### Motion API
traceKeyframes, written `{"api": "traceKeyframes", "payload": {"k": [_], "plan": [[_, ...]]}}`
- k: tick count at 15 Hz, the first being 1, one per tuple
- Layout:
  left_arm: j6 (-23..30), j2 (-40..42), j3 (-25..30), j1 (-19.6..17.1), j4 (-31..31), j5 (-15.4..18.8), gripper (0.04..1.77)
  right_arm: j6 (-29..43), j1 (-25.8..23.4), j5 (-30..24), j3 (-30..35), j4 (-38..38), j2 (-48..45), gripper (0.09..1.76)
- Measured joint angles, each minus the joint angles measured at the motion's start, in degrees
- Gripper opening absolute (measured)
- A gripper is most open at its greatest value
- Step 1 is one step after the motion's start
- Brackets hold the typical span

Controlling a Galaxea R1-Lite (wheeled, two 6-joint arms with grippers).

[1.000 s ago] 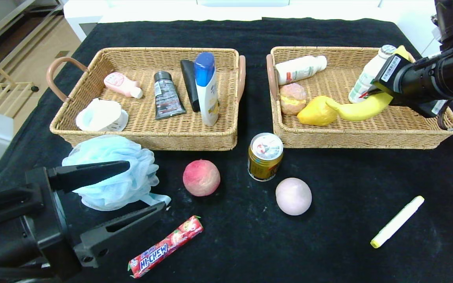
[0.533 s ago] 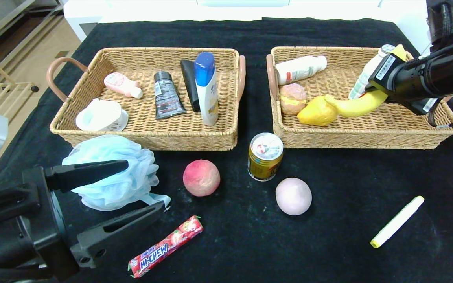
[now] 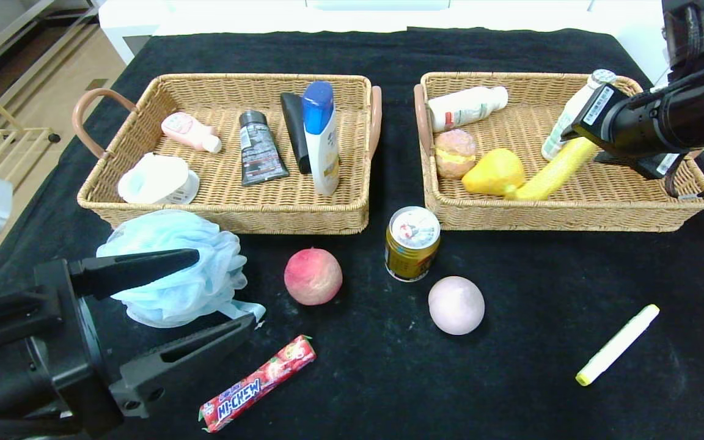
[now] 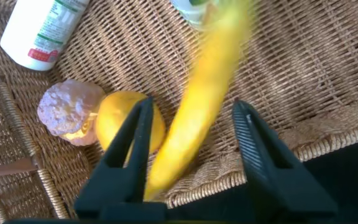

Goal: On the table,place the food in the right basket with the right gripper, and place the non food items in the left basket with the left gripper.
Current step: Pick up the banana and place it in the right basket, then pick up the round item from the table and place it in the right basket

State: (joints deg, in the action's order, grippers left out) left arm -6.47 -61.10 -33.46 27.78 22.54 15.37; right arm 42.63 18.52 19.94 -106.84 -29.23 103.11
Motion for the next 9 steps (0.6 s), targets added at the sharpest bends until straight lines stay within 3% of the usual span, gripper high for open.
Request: {"api": "traceKeyframes", "payload": {"k": [4, 9], "plan": [[-0.11, 0.27, 0.09, 0.0, -0.09, 0.0, 1.72, -0.27, 0.66, 0.01, 0.12, -0.59, -0.22, 1.29], [-0.13, 0.35, 0.12, 0.0, -0.11, 0.0, 1.72, -2.94, 2.76, -0.1, 3.51, -3.9, -3.69, 1.49]]}}
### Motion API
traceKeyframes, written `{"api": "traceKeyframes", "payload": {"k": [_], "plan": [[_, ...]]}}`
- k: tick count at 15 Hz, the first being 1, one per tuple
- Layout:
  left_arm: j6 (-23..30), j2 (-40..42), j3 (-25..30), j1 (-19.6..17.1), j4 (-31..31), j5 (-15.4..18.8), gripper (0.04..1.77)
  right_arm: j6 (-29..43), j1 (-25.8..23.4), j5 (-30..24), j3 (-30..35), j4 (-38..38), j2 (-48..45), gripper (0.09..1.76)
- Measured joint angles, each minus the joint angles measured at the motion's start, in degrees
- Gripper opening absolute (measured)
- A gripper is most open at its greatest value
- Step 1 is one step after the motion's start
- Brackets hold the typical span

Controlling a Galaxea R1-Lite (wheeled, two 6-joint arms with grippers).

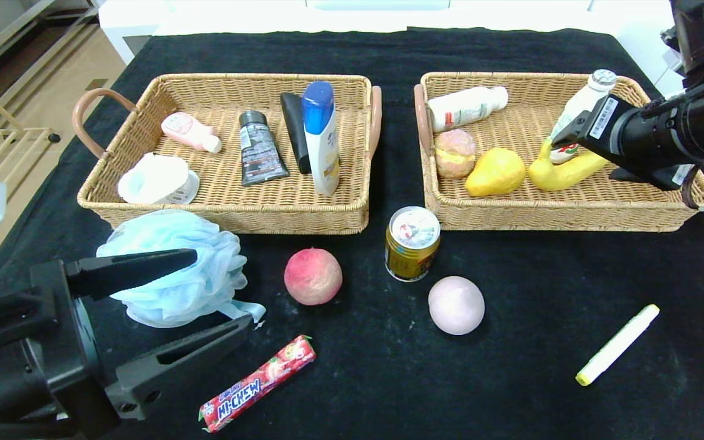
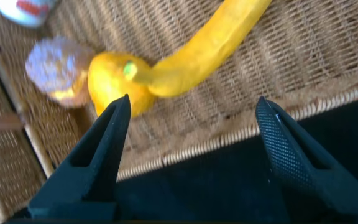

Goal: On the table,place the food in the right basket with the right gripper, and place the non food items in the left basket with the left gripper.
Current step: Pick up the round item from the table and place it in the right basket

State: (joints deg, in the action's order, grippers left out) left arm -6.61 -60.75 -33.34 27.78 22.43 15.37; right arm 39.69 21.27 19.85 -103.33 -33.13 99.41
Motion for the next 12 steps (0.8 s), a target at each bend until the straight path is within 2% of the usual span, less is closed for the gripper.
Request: {"api": "traceKeyframes", "payload": {"k": [4, 8, 12], "plan": [[0.02, 0.02, 0.13, 0.07, -0.05, 0.02, 1.72, -5.22, 5.57, -0.09, 7.61, -0.16, -4.49, 1.57], [0.02, 0.16, 0.35, 0.05, -0.02, 0.02, 1.72, -7.03, 10.59, -0.09, 11.15, -1.73, -6.91, 1.63], [0.05, 0.33, 0.13, 0.0, 0.0, -0.05, 1.72, -7.39, 18.6, -0.11, 15.96, -4.99, -9.06, 1.66]]}}
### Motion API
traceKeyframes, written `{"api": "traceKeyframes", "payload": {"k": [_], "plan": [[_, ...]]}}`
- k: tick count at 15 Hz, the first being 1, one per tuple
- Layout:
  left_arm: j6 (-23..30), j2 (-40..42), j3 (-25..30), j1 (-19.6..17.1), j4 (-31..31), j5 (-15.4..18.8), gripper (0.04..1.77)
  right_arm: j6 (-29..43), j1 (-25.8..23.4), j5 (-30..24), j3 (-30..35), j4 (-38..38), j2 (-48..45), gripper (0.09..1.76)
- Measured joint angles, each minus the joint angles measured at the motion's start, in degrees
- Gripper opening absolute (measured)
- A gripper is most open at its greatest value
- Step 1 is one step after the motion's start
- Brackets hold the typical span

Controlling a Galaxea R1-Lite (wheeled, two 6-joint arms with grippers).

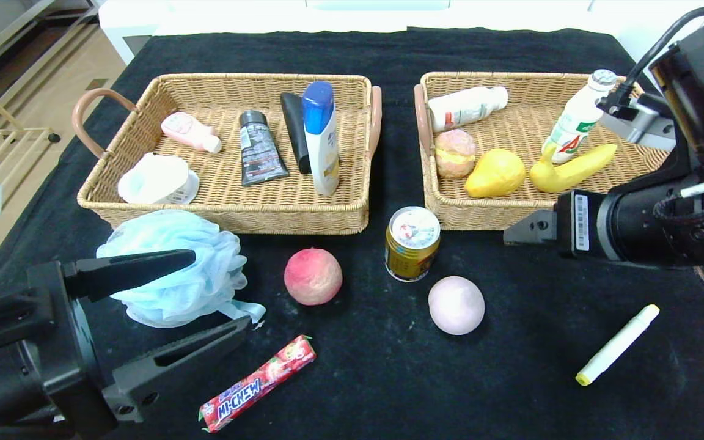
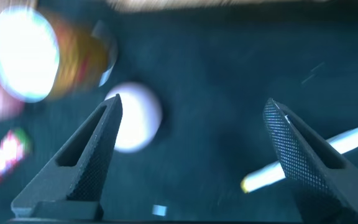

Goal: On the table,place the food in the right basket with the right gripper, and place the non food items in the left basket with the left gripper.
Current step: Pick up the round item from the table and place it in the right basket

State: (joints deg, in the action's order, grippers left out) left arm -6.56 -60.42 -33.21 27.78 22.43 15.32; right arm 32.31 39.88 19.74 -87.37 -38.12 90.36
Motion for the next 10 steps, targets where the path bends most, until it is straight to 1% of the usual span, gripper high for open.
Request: {"api": "traceKeyframes", "payload": {"k": [3, 8, 10], "plan": [[0.02, 0.02, -0.06, -0.04, 0.0, -0.28, 1.72, -0.01, 3.95, -0.01, 2.19, -0.11, -0.04, 1.68], [0.02, 0.33, -0.33, -0.22, 0.02, -0.37, 1.72, 0.02, 7.51, 0.38, 1.95, -0.24, 2.97, 1.69], [0.02, 0.83, -0.48, -0.26, 0.0, -0.37, 1.72, 0.05, 8.25, 1.73, 1.76, -0.16, 4.82, 1.7]]}}
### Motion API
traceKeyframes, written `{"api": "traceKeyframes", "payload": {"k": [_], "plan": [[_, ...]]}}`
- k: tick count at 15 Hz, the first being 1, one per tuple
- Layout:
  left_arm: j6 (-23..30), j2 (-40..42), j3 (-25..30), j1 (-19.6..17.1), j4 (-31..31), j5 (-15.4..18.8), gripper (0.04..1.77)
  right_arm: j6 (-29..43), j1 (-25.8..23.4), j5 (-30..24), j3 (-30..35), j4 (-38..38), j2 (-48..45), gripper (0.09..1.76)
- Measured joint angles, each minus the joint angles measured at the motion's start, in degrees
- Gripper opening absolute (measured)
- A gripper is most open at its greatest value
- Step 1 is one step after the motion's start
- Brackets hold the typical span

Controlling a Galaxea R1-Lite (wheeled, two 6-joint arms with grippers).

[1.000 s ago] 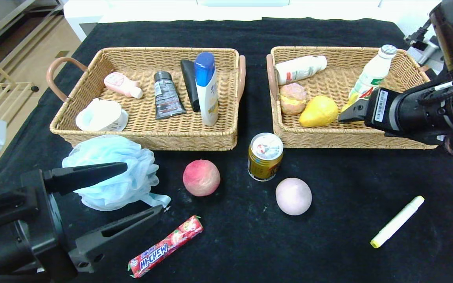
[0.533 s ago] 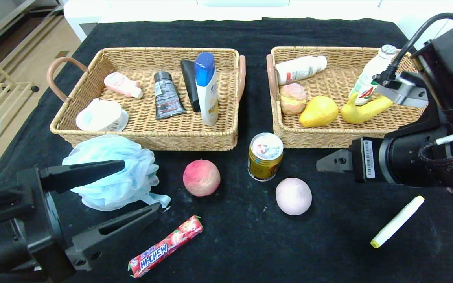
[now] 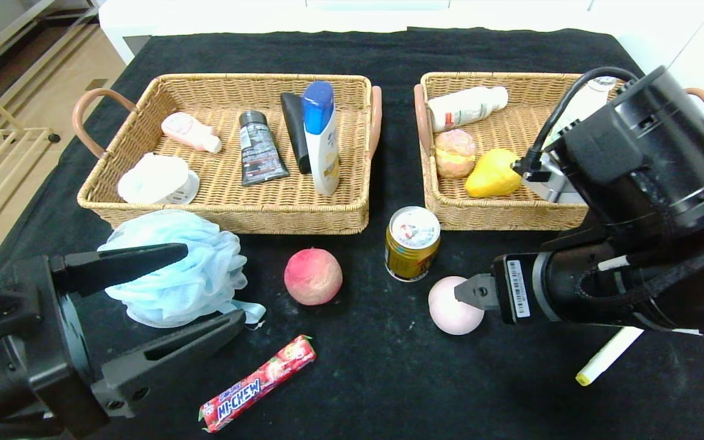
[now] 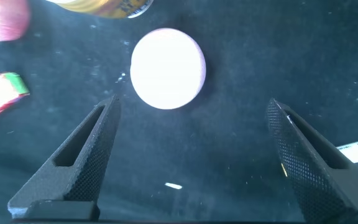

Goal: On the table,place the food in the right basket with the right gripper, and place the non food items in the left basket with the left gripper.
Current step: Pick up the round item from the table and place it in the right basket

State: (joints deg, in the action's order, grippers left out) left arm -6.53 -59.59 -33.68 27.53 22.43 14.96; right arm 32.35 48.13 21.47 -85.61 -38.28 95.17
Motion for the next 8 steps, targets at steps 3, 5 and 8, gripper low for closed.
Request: {"api": "traceKeyframes", "payload": {"k": [3, 5, 8], "plan": [[0.0, 0.59, -0.44, -0.16, 0.0, -0.02, 1.72, 0.22, 1.06, 0.66, -1.1, 0.0, 2.23, 1.7], [0.0, 0.69, -0.46, -0.16, 0.0, 0.0, 1.72, 0.24, 1.58, 0.83, -1.45, 0.0, 3.19, 1.7], [0.04, 0.68, -0.35, -0.2, -0.05, 0.0, 1.72, 0.41, 1.78, 3.89, -1.54, 0.33, 4.77, 1.7]]}}
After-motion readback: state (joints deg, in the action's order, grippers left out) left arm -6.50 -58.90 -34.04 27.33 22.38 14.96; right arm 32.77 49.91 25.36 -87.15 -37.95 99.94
